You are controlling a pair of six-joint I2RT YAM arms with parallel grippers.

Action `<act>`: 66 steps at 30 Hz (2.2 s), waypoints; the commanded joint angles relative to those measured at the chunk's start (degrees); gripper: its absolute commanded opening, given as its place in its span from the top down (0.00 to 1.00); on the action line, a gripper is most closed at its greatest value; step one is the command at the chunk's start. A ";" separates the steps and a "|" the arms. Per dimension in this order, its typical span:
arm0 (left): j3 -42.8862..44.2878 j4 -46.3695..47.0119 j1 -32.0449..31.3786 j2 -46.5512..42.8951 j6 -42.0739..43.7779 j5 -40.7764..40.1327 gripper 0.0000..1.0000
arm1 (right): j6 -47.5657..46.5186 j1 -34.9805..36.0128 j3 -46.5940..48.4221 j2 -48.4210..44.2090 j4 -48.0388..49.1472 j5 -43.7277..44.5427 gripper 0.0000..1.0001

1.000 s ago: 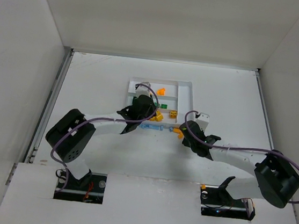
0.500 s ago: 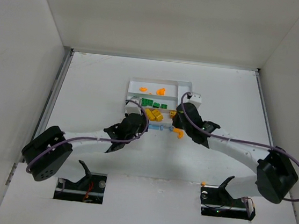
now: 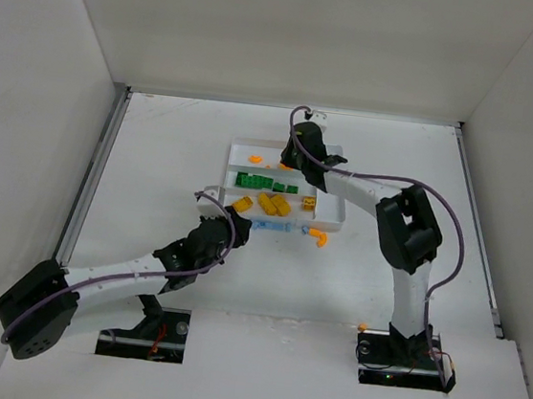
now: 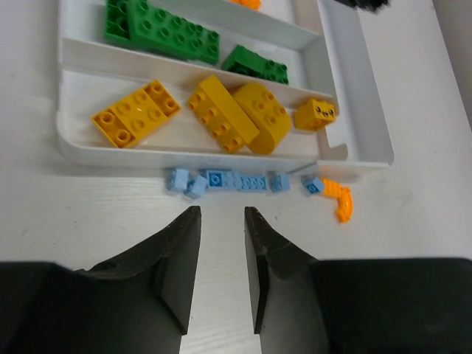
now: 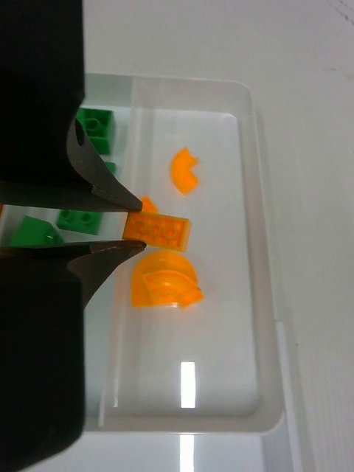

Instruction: Sort the legos into containers by color

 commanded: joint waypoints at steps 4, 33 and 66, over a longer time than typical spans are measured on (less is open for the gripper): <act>0.74 2.65 -7.11 2.39 -0.75 1.67 0.71 | -0.25 -1.80 7.94 4.19 -1.25 0.01 0.66; 37.82 2.49 -36.30 45.11 15.95 13.63 0.59 | 6.34 -18.23 -55.07 -68.48 2.27 5.02 0.54; 51.01 -5.16 -39.82 57.24 17.18 12.84 0.57 | 10.12 -24.04 -58.86 -71.83 5.78 -5.62 0.54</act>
